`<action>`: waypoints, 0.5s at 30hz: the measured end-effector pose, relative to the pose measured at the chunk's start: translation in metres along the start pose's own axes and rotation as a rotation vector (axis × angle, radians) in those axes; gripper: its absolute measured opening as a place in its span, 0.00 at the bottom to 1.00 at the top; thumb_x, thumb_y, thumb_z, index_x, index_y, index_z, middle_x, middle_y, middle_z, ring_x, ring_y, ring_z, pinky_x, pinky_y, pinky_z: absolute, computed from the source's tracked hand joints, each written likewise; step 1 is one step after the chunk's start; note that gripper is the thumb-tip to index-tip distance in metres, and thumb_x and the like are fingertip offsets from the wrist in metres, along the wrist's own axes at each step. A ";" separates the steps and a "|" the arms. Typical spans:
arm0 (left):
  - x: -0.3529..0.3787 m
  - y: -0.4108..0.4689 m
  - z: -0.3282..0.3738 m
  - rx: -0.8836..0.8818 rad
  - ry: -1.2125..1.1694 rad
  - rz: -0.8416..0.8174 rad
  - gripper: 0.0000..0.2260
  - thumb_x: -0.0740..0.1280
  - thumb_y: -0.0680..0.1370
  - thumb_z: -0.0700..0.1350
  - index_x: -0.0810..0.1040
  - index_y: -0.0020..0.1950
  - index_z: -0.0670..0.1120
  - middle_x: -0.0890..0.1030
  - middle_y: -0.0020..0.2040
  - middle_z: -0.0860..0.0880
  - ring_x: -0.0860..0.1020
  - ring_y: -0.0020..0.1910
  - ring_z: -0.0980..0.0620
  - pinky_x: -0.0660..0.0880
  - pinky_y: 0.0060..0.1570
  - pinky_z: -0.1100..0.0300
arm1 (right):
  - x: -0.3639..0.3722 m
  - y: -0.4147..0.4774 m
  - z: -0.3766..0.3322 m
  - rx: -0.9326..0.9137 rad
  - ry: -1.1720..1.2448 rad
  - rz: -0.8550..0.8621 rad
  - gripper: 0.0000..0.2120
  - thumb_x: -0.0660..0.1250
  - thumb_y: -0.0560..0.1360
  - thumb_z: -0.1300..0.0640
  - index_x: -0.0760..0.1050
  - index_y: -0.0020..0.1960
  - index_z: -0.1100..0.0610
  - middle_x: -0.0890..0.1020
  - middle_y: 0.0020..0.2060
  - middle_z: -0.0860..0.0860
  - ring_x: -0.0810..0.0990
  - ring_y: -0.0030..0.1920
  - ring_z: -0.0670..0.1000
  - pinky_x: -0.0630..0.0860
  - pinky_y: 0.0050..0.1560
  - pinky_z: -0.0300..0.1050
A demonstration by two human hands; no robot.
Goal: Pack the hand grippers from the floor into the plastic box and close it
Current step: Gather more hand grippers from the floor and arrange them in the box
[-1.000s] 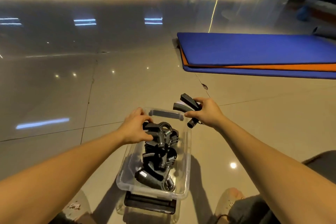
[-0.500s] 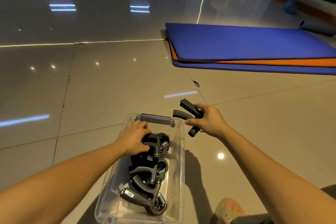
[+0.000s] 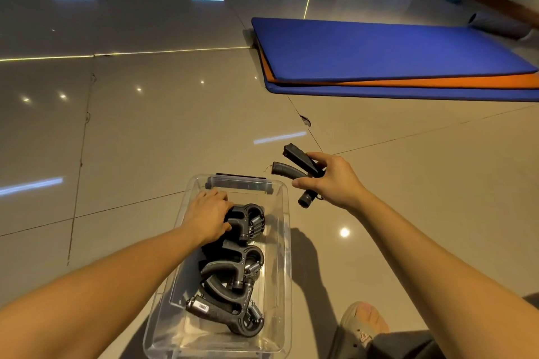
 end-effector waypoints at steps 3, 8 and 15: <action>0.001 -0.001 0.000 -0.010 -0.005 -0.004 0.26 0.71 0.75 0.58 0.74 0.72 0.53 0.76 0.63 0.52 0.71 0.64 0.50 0.65 0.67 0.52 | 0.003 -0.001 -0.004 -0.022 -0.011 -0.012 0.37 0.80 0.69 0.49 0.71 0.74 0.54 0.77 0.50 0.42 0.81 0.49 0.52 0.81 0.52 0.50; -0.025 -0.002 0.000 -0.090 -0.293 0.010 0.27 0.74 0.74 0.58 0.76 0.70 0.51 0.78 0.64 0.51 0.76 0.63 0.50 0.73 0.64 0.51 | 0.004 0.000 -0.013 -0.053 -0.023 -0.025 0.36 0.80 0.69 0.50 0.71 0.74 0.53 0.78 0.53 0.45 0.81 0.52 0.53 0.81 0.53 0.51; -0.169 -0.006 -0.011 -0.034 -0.810 0.314 0.25 0.74 0.74 0.58 0.75 0.69 0.54 0.77 0.63 0.56 0.75 0.60 0.58 0.75 0.58 0.57 | 0.020 0.000 -0.043 -0.166 -0.114 -0.106 0.33 0.80 0.67 0.44 0.76 0.69 0.49 0.81 0.56 0.45 0.80 0.56 0.50 0.79 0.59 0.54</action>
Point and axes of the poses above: each hand's wrist, its own y-axis towards the middle knuckle, its own x-axis out of the palm, z = x × y, the point moved 3 cm from there along y, towards the middle knuckle
